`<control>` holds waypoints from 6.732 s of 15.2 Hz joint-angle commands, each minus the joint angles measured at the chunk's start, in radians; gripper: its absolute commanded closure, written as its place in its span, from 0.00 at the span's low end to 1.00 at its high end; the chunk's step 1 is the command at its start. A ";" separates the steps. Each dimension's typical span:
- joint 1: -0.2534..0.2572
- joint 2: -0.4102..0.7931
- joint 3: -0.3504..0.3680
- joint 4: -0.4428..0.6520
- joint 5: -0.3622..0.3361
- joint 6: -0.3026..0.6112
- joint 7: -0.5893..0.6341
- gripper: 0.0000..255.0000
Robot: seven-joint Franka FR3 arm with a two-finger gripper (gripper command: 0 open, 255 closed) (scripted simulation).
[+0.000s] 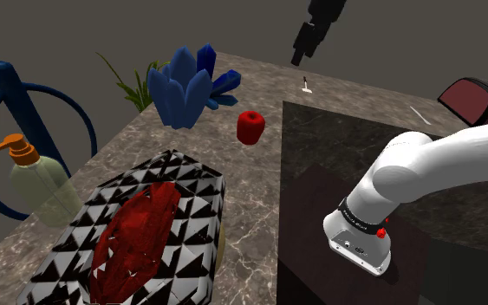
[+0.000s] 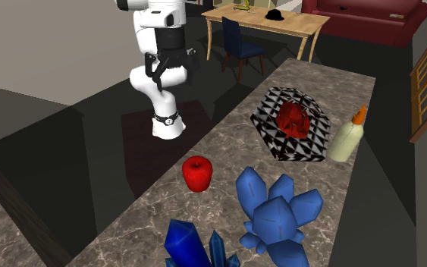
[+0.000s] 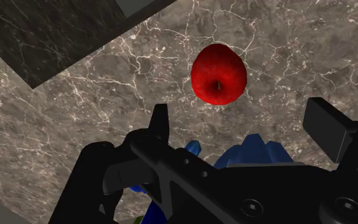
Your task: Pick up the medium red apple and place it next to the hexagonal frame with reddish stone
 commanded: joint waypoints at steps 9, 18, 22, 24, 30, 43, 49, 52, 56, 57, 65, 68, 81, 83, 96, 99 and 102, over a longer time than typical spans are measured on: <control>-0.026 0.138 0.035 -0.142 0.033 0.285 0.137 0.00; -0.051 0.357 0.069 -0.196 0.050 0.567 0.261 0.00; -0.053 0.393 0.071 -0.221 0.047 0.626 0.264 0.00; -0.054 0.418 0.072 -0.234 0.044 0.665 0.266 0.00; -0.054 0.418 0.072 -0.234 0.044 0.665 0.266 0.00; -0.054 0.411 0.072 -0.227 0.045 0.650 0.265 1.00; -0.053 0.373 0.068 -0.175 0.048 0.561 0.260 1.00; -0.052 0.357 0.067 -0.147 0.049 0.517 0.259 1.00; -0.052 0.340 0.065 -0.107 0.050 0.460 0.256 1.00; -0.052 0.337 0.064 -0.096 0.051 0.446 0.256 1.00; -0.052 0.317 0.061 -0.005 0.051 0.334 0.253 1.00; -0.053 0.313 0.060 0.033 0.051 0.294 0.252 1.00; -0.055 0.321 0.057 0.214 0.049 0.120 0.249 1.00; -0.055 0.323 0.056 0.232 0.049 0.105 0.249 1.00; 0.050 0.039 0.238 0.045 0.148 0.013 0.487 1.00; 0.077 -0.007 0.287 0.030 0.180 -0.014 0.547 1.00; 0.104 -0.044 0.339 0.025 0.215 -0.041 0.611 1.00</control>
